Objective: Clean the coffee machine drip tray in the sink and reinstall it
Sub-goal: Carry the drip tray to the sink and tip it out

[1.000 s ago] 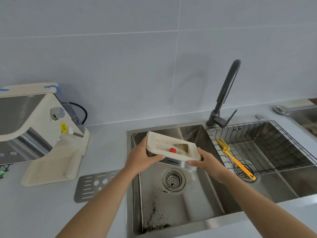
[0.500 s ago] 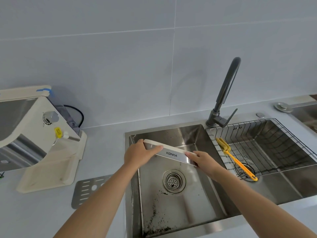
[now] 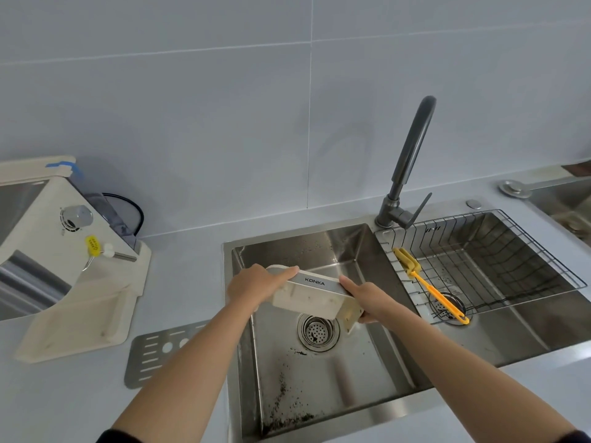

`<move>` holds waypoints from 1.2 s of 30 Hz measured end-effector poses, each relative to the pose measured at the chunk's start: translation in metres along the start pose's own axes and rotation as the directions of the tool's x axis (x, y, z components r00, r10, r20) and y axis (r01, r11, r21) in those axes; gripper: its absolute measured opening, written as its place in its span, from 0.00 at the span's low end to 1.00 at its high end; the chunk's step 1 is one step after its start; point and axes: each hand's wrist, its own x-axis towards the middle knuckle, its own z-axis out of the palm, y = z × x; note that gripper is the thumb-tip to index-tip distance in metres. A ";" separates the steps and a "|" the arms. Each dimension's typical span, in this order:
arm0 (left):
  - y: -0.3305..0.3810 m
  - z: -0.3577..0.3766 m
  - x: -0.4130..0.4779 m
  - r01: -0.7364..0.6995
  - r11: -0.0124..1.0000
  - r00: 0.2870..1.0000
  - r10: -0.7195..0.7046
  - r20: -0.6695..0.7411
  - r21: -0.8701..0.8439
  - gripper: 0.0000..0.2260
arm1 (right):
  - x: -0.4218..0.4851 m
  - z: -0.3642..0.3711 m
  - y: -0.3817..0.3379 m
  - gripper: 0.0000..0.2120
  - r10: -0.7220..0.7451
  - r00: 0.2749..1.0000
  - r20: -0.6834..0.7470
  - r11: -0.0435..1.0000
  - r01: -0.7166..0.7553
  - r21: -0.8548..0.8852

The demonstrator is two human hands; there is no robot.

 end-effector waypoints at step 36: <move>0.026 -0.034 -0.044 -0.185 0.980 0.976 0.175 -0.126 -0.070 0.30 | -0.059 -0.038 -0.037 0.21 -0.397 0.876 -0.275 0.795 0.178 -0.579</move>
